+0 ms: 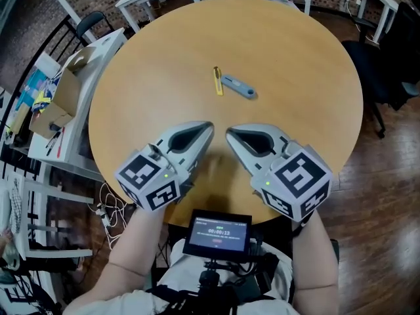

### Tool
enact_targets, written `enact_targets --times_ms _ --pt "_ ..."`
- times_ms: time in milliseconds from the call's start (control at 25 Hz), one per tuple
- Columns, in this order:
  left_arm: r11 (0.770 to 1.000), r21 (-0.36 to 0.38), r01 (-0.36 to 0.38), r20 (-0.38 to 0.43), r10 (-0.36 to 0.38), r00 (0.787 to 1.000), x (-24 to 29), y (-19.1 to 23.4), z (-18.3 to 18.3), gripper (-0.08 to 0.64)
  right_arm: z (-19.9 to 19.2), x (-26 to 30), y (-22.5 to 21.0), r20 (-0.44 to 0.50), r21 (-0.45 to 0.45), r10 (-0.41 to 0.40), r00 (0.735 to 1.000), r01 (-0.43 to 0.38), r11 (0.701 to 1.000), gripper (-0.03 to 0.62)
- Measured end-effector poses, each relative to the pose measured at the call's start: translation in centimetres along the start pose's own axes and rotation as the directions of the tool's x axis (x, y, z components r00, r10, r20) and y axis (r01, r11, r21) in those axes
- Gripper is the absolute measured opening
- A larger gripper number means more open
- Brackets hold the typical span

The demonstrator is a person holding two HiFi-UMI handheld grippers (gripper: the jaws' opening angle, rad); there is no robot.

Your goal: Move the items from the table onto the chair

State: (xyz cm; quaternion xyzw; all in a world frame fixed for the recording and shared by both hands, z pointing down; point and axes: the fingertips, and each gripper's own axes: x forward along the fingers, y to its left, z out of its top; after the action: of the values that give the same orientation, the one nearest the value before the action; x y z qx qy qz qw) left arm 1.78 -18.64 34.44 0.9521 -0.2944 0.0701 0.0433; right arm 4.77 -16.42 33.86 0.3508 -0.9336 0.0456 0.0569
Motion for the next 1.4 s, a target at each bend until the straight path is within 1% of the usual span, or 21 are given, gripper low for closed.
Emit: enact_targets --times_ms 120,200,280,320,360,400,440,480,520,600,680,760,840,920,1000,1080,1120,1160,1200,1320,1400 --pt "1.000 0.026 0.016 0.014 -0.017 1.000 -0.2 -0.2 0.3 0.007 -0.1 0.0 0.1 0.001 0.004 0.002 1.000 -0.002 1.000 0.006" --pt "0.996 0.077 0.039 0.011 -0.039 0.999 0.0 -0.3 0.8 0.014 -0.1 0.0 0.1 0.007 0.005 0.002 1.000 -0.002 1.000 0.006" --pt "0.986 0.153 0.071 -0.022 -0.069 0.997 0.4 -0.1 1.6 0.014 -0.1 -0.2 -0.1 -0.003 0.001 0.003 1.000 -0.003 1.000 0.006" --pt "0.974 0.207 0.095 -0.049 -0.087 0.995 0.8 0.0 2.0 0.014 -0.1 -0.2 -0.1 -0.006 0.000 0.003 1.000 -0.003 1.000 0.006" --pt "0.954 0.273 0.121 -0.086 -0.101 0.991 1.2 0.3 2.3 0.014 -0.1 -0.2 -0.1 -0.007 0.000 0.003 1.000 -0.003 1.000 0.006" --pt "0.928 0.343 0.147 -0.132 -0.107 0.985 1.7 0.6 2.4 0.014 -0.1 -0.2 -0.1 -0.008 0.001 0.004 1.000 -0.004 1.000 0.006" --pt "0.896 0.409 0.171 -0.185 -0.102 0.977 2.3 1.1 2.4 0.015 -0.2 -0.2 -0.1 -0.010 0.002 0.004 1.000 -0.003 1.000 0.006" --pt "0.863 0.467 0.193 -0.237 -0.088 0.967 3.0 1.6 2.2 0.015 -0.2 -0.2 0.0 -0.012 0.004 0.003 1.000 -0.003 1.000 0.006" --pt "0.829 0.517 0.213 -0.286 -0.067 0.956 3.8 2.2 1.9 0.031 -0.3 -0.1 0.0 -0.013 0.005 0.002 1.000 -0.002 1.000 0.006" --pt "0.753 0.604 0.260 -0.373 -0.021 0.927 5.5 3.4 1.2 0.091 -0.3 0.0 0.0 -0.013 0.004 0.000 1.000 0.000 1.000 0.006" --pt "0.671 0.665 0.326 -0.444 0.005 0.896 6.8 4.2 0.5 0.107 -0.2 0.2 0.1 -0.012 0.003 0.001 1.000 -0.001 1.000 0.006" --pt "0.601 0.689 0.406 -0.515 0.011 0.857 7.9 4.6 -0.2 0.107 -0.2 0.2 0.3 -0.015 0.002 0.008 1.000 -0.008 1.000 0.006" --pt "0.546 0.681 0.488 -0.589 0.013 0.808 9.0 4.8 -0.8 0.109 -0.2 0.1 0.3 -0.018 0.002 0.013 1.000 -0.013 1.000 0.006" --pt "0.499 0.649 0.574 -0.660 -0.006 0.751 10.2 4.6 -1.2 0.114 -0.2 0.0 0.3 -0.017 0.002 0.014 1.000 -0.014 1.000 0.006" --pt "0.438 0.617 0.654 -0.723 -0.015 0.691 11.2 4.5 -1.8 0.126 -0.2 0.1 0.4 -0.015 0.002 0.016 1.000 -0.016 1.000 0.006" --pt "0.373 0.591 0.715 -0.774 0.010 0.634 12.0 5.0 -2.6 0.131 -0.1 0.2 0.5 -0.014 0.003 0.017 1.000 -0.017 1.000 0.006" --pt "0.351 0.574 0.740 -0.796 0.027 0.604 12.3 5.4 -3.0 0.141 -0.1 0.2 0.6 -0.013 0.004 0.018 1.000 -0.018 1.000 0.006" --pt "0.338 0.552 0.762 -0.817 0.037 0.575 12.6 5.7 -3.3 0.141 0.0 0.2 0.6 -0.013 0.004 0.018 1.000 -0.018 1.000 0.006" --pt "0.335 0.526 0.782 -0.836 0.037 0.547 12.8 5.8 -3.5 0.143 0.0 0.3 0.6 -0.014 0.004 0.020 1.000 -0.020 1.000 0.006" --pt "0.346 0.449 0.824 -0.879 0.007 0.477 13.5 5.6 -3.9 0.150 -0.1 0.3 0.4 -0.019 -0.002 0.025 1.000 -0.025 1.000 0.006" --pt "0.341 0.402 0.850 -0.906 0.018 0.422 13.8 5.6 -4.2 0.153 -0.1 0.2 0.5 -0.016 -0.003 0.027 1.000 -0.027 1.000 0.006"
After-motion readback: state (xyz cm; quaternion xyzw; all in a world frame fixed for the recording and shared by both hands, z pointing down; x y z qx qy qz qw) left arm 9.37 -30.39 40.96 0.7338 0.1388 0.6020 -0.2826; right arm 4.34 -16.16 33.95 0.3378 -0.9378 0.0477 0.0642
